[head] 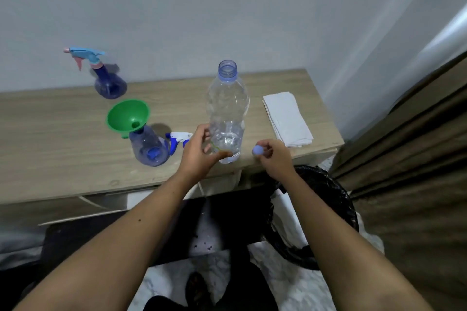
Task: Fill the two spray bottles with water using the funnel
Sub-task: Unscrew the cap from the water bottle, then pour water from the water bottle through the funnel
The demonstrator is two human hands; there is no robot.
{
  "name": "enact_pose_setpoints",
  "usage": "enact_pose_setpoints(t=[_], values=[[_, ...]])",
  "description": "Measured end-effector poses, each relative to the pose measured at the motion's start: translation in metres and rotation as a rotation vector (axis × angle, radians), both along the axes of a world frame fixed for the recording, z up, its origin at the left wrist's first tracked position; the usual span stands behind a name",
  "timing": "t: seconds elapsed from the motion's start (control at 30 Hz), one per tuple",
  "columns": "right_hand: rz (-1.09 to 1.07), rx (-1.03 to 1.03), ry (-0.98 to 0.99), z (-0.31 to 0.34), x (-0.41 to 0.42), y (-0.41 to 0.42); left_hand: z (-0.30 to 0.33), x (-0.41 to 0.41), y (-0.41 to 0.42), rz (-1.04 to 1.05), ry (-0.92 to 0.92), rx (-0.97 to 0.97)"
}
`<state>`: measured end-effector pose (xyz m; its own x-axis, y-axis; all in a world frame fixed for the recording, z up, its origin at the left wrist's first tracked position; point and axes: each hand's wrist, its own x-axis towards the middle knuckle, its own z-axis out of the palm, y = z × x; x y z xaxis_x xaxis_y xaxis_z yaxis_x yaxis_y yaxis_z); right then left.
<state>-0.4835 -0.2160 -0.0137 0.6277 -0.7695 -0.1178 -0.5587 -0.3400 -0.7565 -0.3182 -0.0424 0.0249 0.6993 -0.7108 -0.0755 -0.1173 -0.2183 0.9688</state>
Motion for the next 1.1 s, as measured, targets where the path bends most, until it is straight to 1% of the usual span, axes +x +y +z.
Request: enact_pose_setpoints(t=[0.23,0.57,0.7,0.8,1.0,1.1], values=[[-0.04,-0.003,-0.003,-0.024,0.004,0.002,-0.003,-0.005,0.003,0.025,-0.009,-0.032],[-0.088,-0.029,-0.032,-0.011,0.0,0.014,-0.003,-0.007,0.0,0.018,0.017,-0.024],[-0.082,-0.054,-0.129,0.019,0.0,0.027,-0.002,-0.005,0.003,-0.002,0.025,-0.027],[-0.053,-0.089,-0.251,0.045,0.007,0.04,-0.004,-0.004,0.007,-0.022,0.029,-0.033],[-0.004,0.067,-0.463,0.093,0.025,0.071,-0.006,-0.001,0.03,0.001,0.056,-0.066],[0.006,0.071,-0.524,0.106,0.034,0.079,-0.004,0.002,0.053,0.017,0.053,-0.078]])
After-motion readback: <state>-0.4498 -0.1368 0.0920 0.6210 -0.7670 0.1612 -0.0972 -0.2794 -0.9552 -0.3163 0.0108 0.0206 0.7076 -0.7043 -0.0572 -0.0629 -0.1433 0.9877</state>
